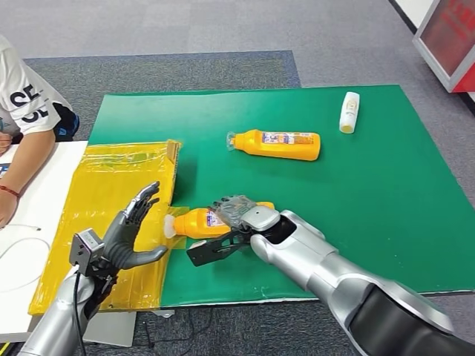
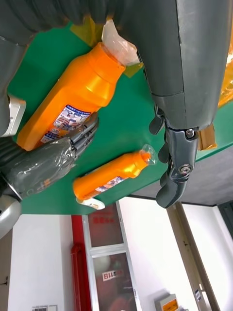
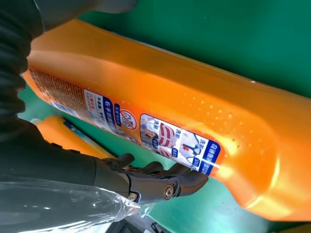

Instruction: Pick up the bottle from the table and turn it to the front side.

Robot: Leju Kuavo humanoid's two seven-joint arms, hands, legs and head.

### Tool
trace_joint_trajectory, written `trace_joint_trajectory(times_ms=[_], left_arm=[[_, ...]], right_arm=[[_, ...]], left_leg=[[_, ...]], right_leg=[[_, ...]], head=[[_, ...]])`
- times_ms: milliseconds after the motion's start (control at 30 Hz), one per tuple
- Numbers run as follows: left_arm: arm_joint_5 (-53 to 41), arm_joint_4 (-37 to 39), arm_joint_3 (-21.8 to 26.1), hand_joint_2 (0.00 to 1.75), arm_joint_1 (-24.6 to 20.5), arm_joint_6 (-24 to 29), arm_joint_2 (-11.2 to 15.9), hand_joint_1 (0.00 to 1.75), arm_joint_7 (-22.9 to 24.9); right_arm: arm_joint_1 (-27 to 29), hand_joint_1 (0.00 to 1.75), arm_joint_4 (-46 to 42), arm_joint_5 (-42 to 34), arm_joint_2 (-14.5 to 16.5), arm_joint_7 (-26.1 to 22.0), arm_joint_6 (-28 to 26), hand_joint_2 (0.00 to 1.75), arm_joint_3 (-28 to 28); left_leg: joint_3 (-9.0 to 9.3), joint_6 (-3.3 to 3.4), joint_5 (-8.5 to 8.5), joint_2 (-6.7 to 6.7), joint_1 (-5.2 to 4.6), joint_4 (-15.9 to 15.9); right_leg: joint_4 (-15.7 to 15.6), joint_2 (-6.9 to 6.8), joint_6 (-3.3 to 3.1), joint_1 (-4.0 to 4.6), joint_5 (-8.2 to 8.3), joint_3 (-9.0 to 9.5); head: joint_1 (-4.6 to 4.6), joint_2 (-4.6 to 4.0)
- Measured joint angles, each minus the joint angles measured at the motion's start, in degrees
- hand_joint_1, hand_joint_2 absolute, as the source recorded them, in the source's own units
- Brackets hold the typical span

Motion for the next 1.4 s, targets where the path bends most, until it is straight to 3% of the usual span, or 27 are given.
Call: trace_joint_trajectory(times_ms=[333,667,1400], left_arm=[[0.07,0.01,0.9,1.75,-0.11,0.07,0.12,0.0,-0.07],[-0.02,-0.28,1.4,1.75,0.36,0.09,0.22,0.0,0.24],[0.54,-0.49,2.31,1.75,0.07,-0.64,0.22,0.0,0.52]], right_arm=[[-1.64,0.0,4.04,-0.19,0.92,2.47,-1.07,1.75,0.71],[-1.84,0.0,5.84,-0.09,0.88,5.46,-2.53,1.75,-3.07],[-2.82,0.0,7.71,1.26,0.88,2.78,1.64,1.75,-3.81]], left_leg=[[0.0,0.0,0.0,0.0,0.0,0.0],[0.0,0.0,0.0,0.0,0.0,0.0],[0.0,0.0,0.0,0.0,0.0,0.0]], right_leg=[[0.0,0.0,0.0,0.0,0.0,0.01],[0.0,0.0,0.0,0.0,0.0,0.0],[0.0,0.0,0.0,0.0,0.0,-0.01]], head=[[0.0,0.01],[0.0,0.01],[0.0,0.01]])
